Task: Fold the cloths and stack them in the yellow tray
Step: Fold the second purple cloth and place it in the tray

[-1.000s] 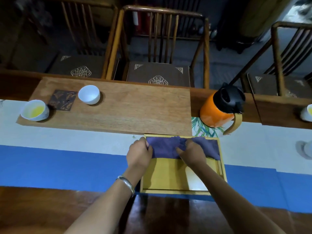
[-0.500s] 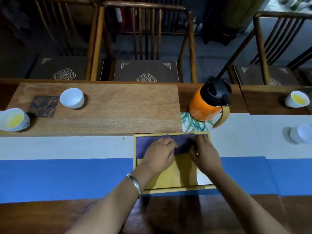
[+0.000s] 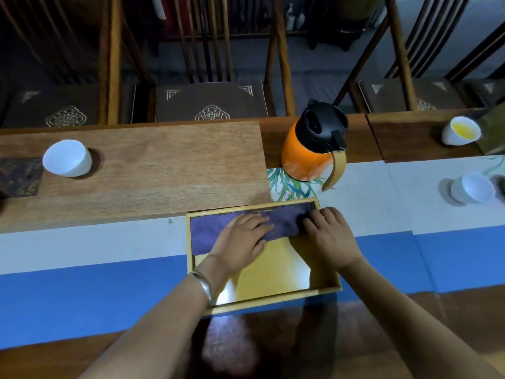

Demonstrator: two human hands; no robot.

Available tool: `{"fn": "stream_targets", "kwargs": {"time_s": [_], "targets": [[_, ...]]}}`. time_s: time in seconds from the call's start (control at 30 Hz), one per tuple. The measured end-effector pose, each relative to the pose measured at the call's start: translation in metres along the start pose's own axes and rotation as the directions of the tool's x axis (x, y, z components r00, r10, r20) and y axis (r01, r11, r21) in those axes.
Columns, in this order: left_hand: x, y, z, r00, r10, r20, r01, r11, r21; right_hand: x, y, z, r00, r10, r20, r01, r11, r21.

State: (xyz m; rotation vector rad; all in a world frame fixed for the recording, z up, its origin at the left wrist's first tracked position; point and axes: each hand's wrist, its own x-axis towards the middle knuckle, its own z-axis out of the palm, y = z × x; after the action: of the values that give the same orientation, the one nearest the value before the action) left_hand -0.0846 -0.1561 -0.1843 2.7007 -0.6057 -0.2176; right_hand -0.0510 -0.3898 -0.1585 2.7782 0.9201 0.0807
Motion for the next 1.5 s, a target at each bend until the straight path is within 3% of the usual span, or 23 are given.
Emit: {"fn": "stream_targets", "kwargs": {"time_s": [0.1,0.27,0.43,0.57,0.67,0.87,1.0,1.13,1.23,1.5], "targets": [[-0.005,-0.007,-0.005,0.999,-0.044,-0.007,0.044,0.997,-0.066,0.001,0.002,0.000,0.999,-0.021,-0.027,0.020,0.999,-0.040],[-0.007,-0.008,-0.007,0.997,-0.078,0.008,0.079,0.993,-0.088,0.005,-0.006,-0.005,0.997,0.053,0.058,-0.055,0.998,0.034],[-0.004,0.007,-0.012,0.998,-0.040,-0.046,0.037,0.997,-0.067,-0.004,-0.011,-0.011,0.983,0.148,0.107,-0.177,0.916,0.359],[0.003,0.009,-0.010,0.997,-0.045,0.066,0.051,0.995,-0.090,-0.005,-0.016,-0.008,0.981,0.123,0.149,-0.181,0.858,0.481],[0.006,0.003,-0.008,0.989,-0.067,0.132,0.074,0.996,-0.053,-0.005,-0.010,-0.001,0.975,0.118,0.186,-0.192,0.871,0.453],[0.004,-0.003,-0.008,0.988,-0.065,0.137,0.062,0.998,0.030,-0.012,-0.001,0.006,0.956,0.035,0.292,-0.120,0.953,0.278],[0.007,0.003,-0.012,0.992,-0.071,0.105,0.069,0.997,0.022,-0.011,-0.011,0.003,0.961,0.098,0.259,-0.188,0.917,0.352],[0.012,0.015,-0.011,0.995,0.018,0.096,-0.015,0.999,-0.032,-0.015,-0.024,-0.005,0.995,0.090,0.051,-0.104,0.865,0.491],[0.011,0.016,-0.002,0.985,0.024,0.172,-0.023,1.000,-0.010,-0.019,-0.027,-0.001,0.996,0.007,0.091,-0.049,0.885,0.462],[0.015,0.004,-0.001,0.978,0.029,0.209,-0.049,0.995,0.090,-0.019,-0.019,0.012,0.985,-0.002,0.172,-0.076,0.892,0.446]]}}
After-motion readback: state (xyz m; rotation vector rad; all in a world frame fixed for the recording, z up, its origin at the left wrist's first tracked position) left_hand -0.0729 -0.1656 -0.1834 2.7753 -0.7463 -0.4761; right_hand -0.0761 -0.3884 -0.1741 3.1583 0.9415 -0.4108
